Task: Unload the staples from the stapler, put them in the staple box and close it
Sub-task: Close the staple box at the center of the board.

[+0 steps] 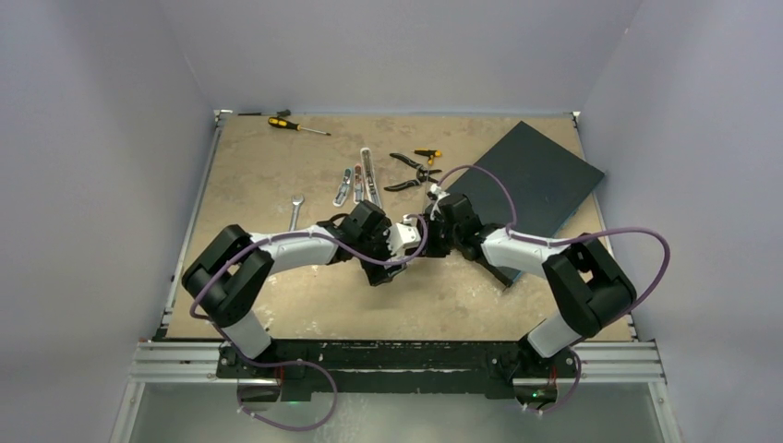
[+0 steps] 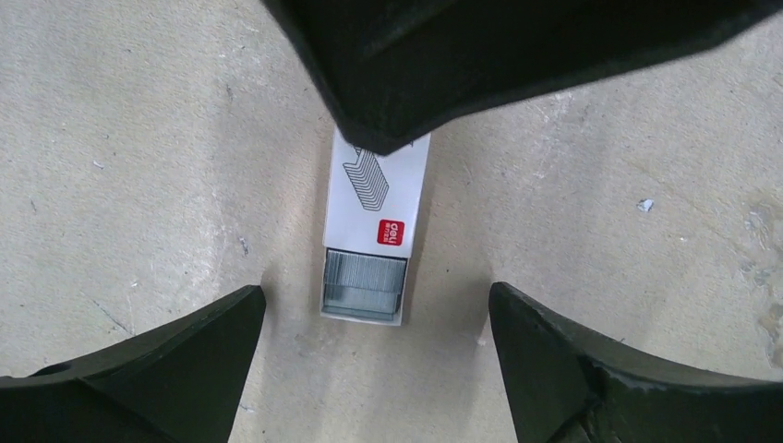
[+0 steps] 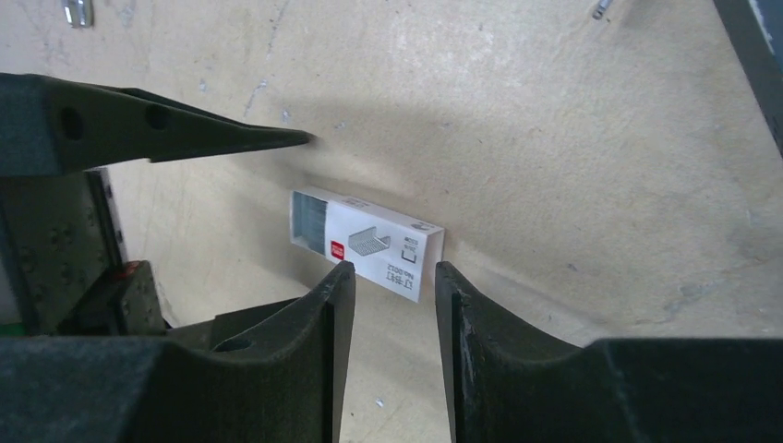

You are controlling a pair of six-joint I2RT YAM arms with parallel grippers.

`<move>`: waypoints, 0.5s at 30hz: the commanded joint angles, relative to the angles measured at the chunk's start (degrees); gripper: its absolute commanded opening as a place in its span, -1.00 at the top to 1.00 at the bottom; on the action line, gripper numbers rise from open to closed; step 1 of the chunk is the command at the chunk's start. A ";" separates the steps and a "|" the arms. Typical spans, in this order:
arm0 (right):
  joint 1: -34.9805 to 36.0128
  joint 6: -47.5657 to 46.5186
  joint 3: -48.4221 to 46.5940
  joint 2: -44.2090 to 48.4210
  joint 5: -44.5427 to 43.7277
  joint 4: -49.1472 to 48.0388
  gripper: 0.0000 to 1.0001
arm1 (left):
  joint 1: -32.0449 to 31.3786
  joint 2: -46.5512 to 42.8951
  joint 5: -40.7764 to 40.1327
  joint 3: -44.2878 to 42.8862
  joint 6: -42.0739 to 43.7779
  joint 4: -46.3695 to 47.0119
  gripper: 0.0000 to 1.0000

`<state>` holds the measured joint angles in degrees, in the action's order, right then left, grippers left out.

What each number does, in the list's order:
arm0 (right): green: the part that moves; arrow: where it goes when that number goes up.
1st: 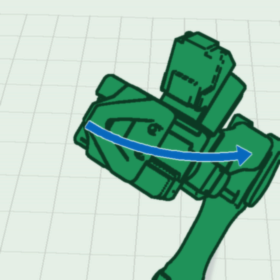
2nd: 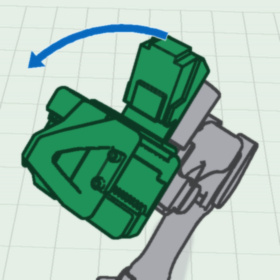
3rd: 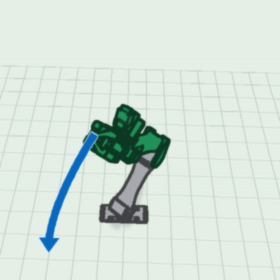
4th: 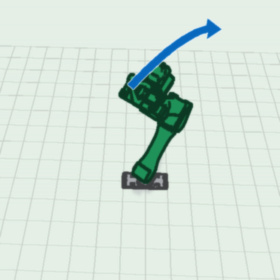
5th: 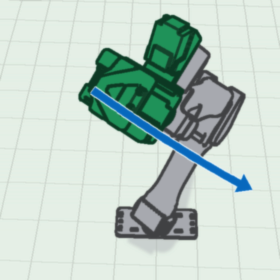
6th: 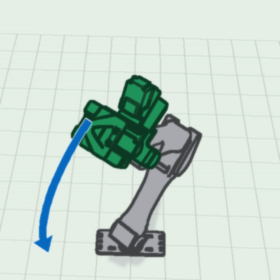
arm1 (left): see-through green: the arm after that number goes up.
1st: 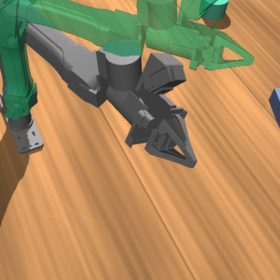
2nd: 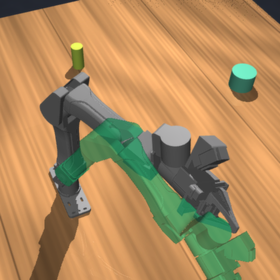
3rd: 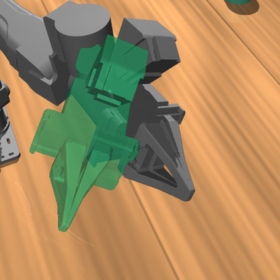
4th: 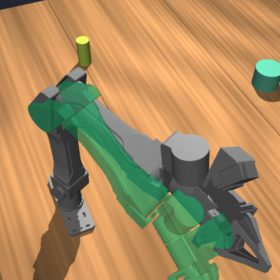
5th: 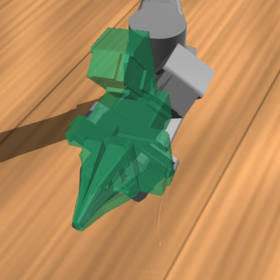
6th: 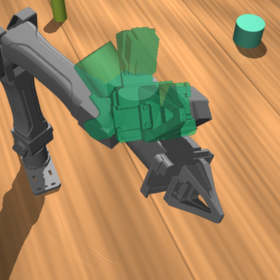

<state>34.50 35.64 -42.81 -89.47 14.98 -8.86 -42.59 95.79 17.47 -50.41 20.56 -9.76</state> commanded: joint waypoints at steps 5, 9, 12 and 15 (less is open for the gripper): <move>0.13 -1.79 -2.51 2.14 -8.25 7.42 0.16 | -0.19 -7.77 -0.14 1.84 -1.89 0.45 -0.88; 0.13 -1.87 -2.40 3.54 -10.21 8.41 0.16 | -0.07 -16.17 -4.74 4.00 -6.49 1.47 -0.91; 0.14 -2.28 -1.98 4.23 -10.72 8.42 0.16 | 0.08 -22.74 -13.35 5.19 -13.35 2.83 -0.93; 0.13 -3.21 -1.91 4.51 -10.94 8.27 0.18 | 0.59 -27.33 -26.52 5.45 -24.50 2.80 -0.94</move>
<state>34.50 34.20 -43.18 -86.46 6.33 -1.80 -42.52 73.97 7.51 -45.43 10.79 -9.32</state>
